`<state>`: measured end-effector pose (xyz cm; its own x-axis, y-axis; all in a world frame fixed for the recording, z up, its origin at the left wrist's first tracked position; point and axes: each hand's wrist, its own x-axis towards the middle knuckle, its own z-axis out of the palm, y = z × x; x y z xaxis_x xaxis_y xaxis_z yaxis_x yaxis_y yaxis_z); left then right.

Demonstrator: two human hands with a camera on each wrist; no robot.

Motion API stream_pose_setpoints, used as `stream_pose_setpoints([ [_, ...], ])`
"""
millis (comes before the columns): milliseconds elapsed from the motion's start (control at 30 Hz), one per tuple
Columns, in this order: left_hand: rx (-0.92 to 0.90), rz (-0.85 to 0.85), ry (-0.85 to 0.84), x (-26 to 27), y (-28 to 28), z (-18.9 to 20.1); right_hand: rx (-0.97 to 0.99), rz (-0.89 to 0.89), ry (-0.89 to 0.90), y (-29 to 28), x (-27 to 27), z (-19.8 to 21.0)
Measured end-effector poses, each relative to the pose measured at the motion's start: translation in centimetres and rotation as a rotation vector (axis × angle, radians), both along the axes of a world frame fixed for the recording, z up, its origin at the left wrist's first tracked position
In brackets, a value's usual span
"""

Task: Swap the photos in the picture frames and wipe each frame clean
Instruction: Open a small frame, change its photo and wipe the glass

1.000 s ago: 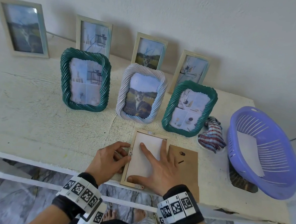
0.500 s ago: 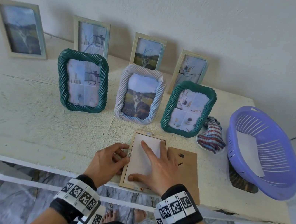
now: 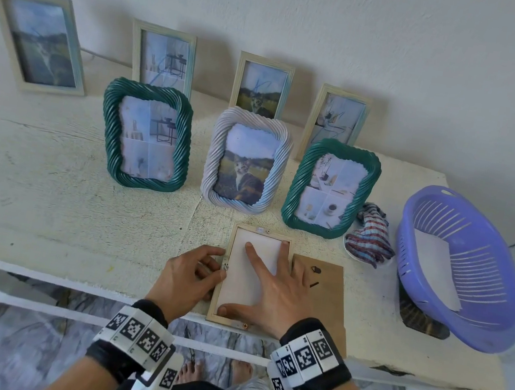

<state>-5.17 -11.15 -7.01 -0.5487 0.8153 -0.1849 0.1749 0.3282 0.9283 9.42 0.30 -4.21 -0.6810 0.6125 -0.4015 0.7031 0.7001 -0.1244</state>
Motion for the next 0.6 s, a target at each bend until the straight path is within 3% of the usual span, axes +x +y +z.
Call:
stream_pose_setpoints([
  [367,0.02,-0.015,0.04,-0.3,-0.1,-0.2,0.143,-0.09,0.227,-0.9,0.0,0.5],
  [500,0.144,0.017,0.059,0.1,-0.4,0.6,0.003,-0.121,0.354,-0.6,0.6,1.6],
  [600,0.205,-0.021,-0.052,0.8,-0.1,1.8,-0.109,-0.115,0.463,-1.0,1.3,2.1],
])
